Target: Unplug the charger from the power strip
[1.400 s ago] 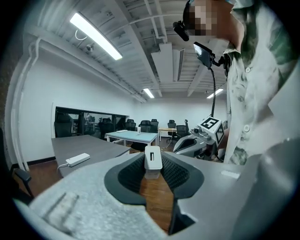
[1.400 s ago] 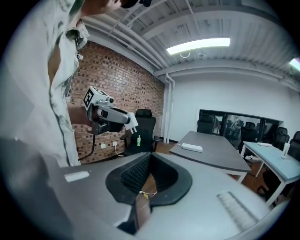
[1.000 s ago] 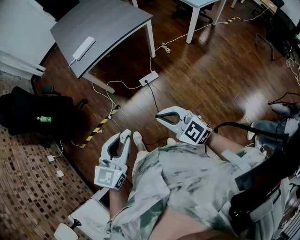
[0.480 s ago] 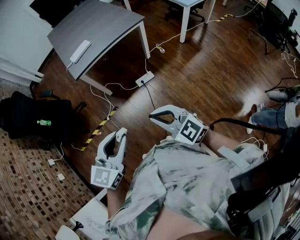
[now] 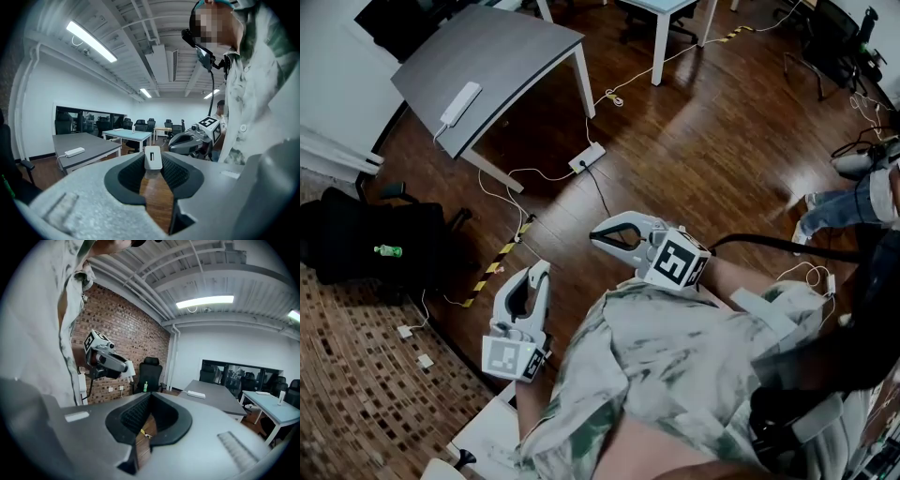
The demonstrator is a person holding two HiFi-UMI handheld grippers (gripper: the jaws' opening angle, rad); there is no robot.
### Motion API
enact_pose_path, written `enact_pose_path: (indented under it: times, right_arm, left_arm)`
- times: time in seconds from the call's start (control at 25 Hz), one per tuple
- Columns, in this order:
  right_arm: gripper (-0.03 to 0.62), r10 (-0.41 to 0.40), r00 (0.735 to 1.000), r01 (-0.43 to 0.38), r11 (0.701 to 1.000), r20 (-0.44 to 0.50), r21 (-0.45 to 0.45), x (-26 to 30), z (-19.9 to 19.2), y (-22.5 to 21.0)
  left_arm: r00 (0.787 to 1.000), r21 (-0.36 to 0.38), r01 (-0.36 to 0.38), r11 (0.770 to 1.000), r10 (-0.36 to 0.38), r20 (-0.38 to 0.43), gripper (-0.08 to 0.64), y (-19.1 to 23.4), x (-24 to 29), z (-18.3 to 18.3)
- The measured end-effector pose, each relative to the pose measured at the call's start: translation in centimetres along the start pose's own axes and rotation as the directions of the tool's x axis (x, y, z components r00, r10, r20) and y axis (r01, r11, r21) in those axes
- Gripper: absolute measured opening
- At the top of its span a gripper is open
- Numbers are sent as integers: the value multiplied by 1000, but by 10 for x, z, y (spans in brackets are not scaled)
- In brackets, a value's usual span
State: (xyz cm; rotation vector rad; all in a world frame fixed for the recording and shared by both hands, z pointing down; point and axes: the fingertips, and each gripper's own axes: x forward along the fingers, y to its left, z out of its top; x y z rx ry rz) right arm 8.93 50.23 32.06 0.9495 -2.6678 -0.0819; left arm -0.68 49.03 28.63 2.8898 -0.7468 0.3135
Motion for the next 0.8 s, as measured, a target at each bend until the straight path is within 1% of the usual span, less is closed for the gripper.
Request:
enact_pose_path:
  times: [0.24,0.52,0.8]
  right_arm:
    - [3,-6,1000,6,1000,-21,3,3,-2,15]
    - [3,-5,998,7,1000,-61,27,-1,-10,23]
    - [3,-6,999,8,1000,-54,27,-9,-16,21]
  left_arm:
    - [1000,-3,24,1000,-24,5,106,-4,-10,-7]
    - [1000,-10,30,1000,-30,-3,106,-9,-12,-9]
    - [1000,-2,27,1000,-27,-5,106,-16,-6,-8]
